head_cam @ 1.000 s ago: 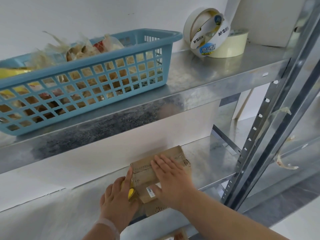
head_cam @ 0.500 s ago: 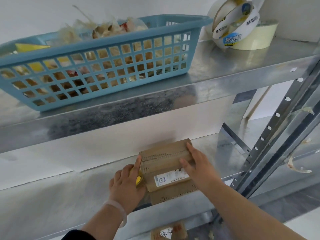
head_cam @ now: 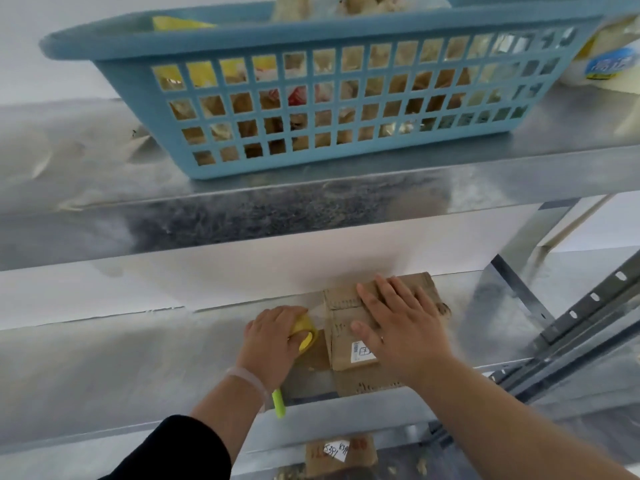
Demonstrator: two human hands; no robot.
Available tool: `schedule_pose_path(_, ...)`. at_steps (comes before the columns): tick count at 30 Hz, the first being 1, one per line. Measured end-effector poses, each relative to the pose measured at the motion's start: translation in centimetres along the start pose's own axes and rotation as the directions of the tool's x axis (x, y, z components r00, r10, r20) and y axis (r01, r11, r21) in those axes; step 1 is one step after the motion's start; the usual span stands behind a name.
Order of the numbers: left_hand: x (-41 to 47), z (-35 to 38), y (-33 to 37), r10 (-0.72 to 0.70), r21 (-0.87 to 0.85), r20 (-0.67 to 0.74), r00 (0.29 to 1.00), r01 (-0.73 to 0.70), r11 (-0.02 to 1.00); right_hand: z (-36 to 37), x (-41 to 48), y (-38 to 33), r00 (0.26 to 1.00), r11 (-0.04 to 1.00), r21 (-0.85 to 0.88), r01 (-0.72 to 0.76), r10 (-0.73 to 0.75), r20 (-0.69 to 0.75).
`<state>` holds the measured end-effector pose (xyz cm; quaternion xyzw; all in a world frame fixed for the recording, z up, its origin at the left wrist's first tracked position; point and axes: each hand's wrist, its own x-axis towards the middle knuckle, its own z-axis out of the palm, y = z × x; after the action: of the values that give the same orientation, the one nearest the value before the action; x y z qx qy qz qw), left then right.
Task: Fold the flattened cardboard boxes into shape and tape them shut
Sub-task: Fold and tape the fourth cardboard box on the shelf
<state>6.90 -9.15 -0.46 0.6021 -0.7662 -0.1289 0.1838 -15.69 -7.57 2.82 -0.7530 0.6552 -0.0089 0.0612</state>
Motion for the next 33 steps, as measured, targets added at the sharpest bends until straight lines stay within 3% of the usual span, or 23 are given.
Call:
schedule_pose_path(3, 0.6, -1.4, -1.7, 0.139, 0.047, -0.005, 0.99, -0.138, 0.989, 0.1, -0.1, 0.0, 1.0, 1.0, -0.03, -0.008, 0.008, 0.006)
schedule_pose_path(5, 1.0, -2.6, -1.9, 0.187, 0.114, 0.075, 0.98, -0.195, 0.974, 0.1, -0.2, -0.2, 1.0, 0.999, -0.045, -0.019, 0.019, 0.001)
schedule_pose_path(12, 1.9, -4.3, -2.2, 0.159, 0.162, 0.277, 0.948, -0.209, 0.964, 0.2, -0.5, -0.3, 0.999, 0.999, -0.032, -0.029, 0.028, -0.019)
schedule_pose_path(17, 2.2, -5.5, -2.0, 0.189, 0.143, 0.288, 0.939, -0.238, 0.961, 0.2, -0.3, -0.3, 0.999, 0.999, -0.031, -0.025, 0.024, -0.021)
schedule_pose_path(25, 2.0, -5.8, -1.8, 0.271, 0.157, 0.121, 0.955, -0.288, 0.945, 0.1, -0.3, -0.2, 1.0, 1.0, -0.02, -0.023, 0.023, -0.02)
schedule_pose_path(29, 2.0, -5.1, -1.1, 0.175, 0.183, 0.237, 0.956, -0.221, 0.958, 0.2, -0.3, 0.2, 1.0, 1.0, -0.008, -0.014, 0.014, -0.028)
schedule_pose_path(33, 2.5, -4.0, -0.6, 0.163, 0.25, 0.324, 0.932, -0.251, 0.935, 0.4, -0.3, 0.5, 0.999, 0.999, -0.021, -0.039, 0.039, -0.035)
